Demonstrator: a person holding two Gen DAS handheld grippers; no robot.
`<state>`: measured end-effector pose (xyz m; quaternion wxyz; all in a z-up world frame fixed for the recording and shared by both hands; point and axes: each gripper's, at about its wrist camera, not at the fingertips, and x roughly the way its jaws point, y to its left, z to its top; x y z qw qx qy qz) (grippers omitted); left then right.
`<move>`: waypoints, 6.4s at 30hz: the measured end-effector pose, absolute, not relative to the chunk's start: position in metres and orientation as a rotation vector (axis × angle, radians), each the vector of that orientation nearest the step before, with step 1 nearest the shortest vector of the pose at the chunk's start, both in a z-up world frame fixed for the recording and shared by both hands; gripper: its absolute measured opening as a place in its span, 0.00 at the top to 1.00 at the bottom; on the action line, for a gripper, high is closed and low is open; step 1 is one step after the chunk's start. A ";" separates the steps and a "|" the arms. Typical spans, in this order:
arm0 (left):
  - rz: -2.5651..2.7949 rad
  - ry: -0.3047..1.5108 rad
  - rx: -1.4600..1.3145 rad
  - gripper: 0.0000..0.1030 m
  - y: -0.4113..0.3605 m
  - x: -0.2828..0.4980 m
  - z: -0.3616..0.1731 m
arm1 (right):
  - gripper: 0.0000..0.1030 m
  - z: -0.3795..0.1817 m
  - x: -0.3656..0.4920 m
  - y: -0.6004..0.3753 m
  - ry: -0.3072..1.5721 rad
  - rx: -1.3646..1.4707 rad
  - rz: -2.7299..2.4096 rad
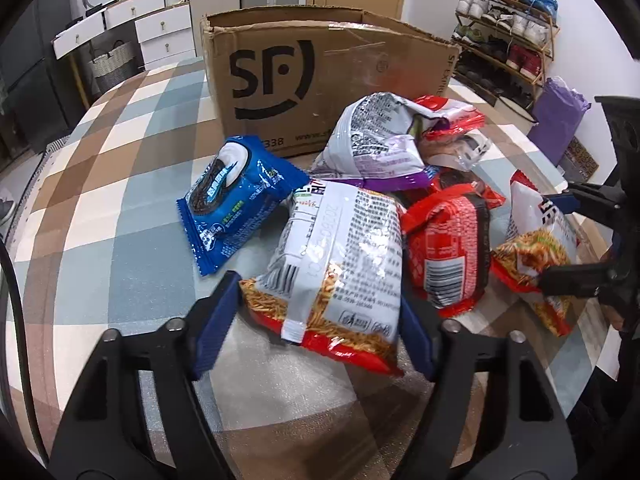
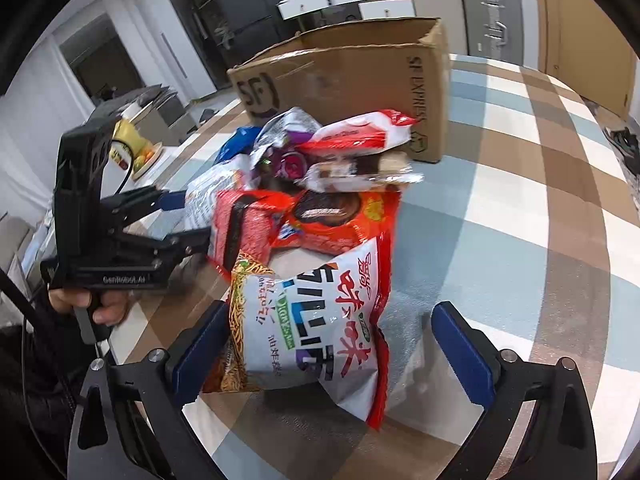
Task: Organize snacks
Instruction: 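Grasp the white noodle-snack bag with the right gripper while the left gripper grasps the white-and-red bag, then carry the white noodle-snack bag with the right gripper while the left gripper carries its bag over the box, then open both grippers to drop the bags into the box and withdraw, then move the left gripper to the blue Oreo pack while the right gripper approaches the white-and-red bag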
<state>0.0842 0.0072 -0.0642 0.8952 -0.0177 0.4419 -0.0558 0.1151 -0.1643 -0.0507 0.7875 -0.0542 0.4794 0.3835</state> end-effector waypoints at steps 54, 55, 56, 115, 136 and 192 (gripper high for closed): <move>-0.121 0.660 -0.172 0.48 0.036 0.054 0.031 | 0.41 0.028 0.127 -0.194 0.746 0.105 0.781; -0.118 0.657 -0.173 0.48 0.037 0.057 0.033 | 0.41 0.030 0.128 -0.195 0.744 0.109 0.778; -0.114 0.652 -0.173 0.48 0.038 0.059 0.035 | 0.41 0.032 0.128 -0.196 0.740 0.112 0.774; -0.072 0.672 -0.147 0.47 0.050 0.217 0.054 | 0.41 0.068 0.229 -0.115 0.757 0.116 0.702; -0.047 0.716 -0.093 0.47 0.039 0.242 0.024 | 0.41 0.046 0.248 -0.087 0.793 0.046 0.632; 0.026 0.744 -0.155 0.01 0.063 0.110 0.004 | 0.00 0.019 0.151 -0.152 0.833 0.021 0.537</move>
